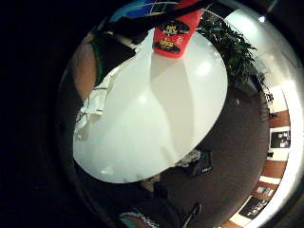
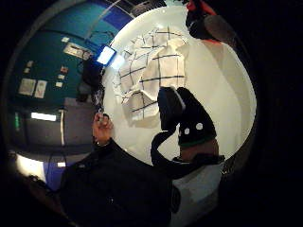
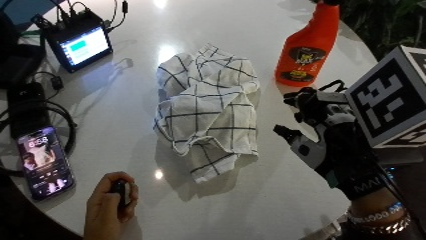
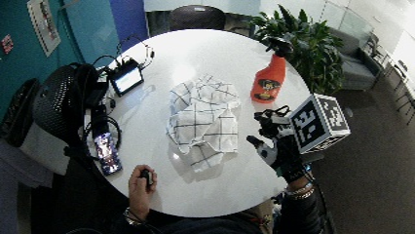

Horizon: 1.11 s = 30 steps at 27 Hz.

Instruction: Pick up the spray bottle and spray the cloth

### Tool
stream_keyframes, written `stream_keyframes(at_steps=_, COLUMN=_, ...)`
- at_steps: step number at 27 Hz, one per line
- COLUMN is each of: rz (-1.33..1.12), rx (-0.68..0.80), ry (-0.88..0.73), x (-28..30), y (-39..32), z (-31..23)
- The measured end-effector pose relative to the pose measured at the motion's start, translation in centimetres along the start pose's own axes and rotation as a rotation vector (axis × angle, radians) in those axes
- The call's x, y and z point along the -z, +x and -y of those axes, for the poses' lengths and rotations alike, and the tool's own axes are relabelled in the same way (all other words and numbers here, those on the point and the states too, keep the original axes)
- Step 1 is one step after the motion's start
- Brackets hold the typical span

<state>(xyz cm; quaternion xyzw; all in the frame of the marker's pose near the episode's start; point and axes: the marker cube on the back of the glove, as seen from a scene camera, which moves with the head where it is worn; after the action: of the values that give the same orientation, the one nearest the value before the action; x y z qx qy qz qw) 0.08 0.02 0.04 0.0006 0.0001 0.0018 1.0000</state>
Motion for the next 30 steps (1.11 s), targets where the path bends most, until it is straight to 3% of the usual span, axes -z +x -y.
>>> stream_keyframes(at_steps=15, rz=0.008, rx=-0.004, ry=0.005, x=0.3, y=-1.6, z=-0.4)
stream_keyframes(at_steps=30, rz=0.183, rx=-0.169, ry=0.249, x=0.9, y=1.3, z=6.8)
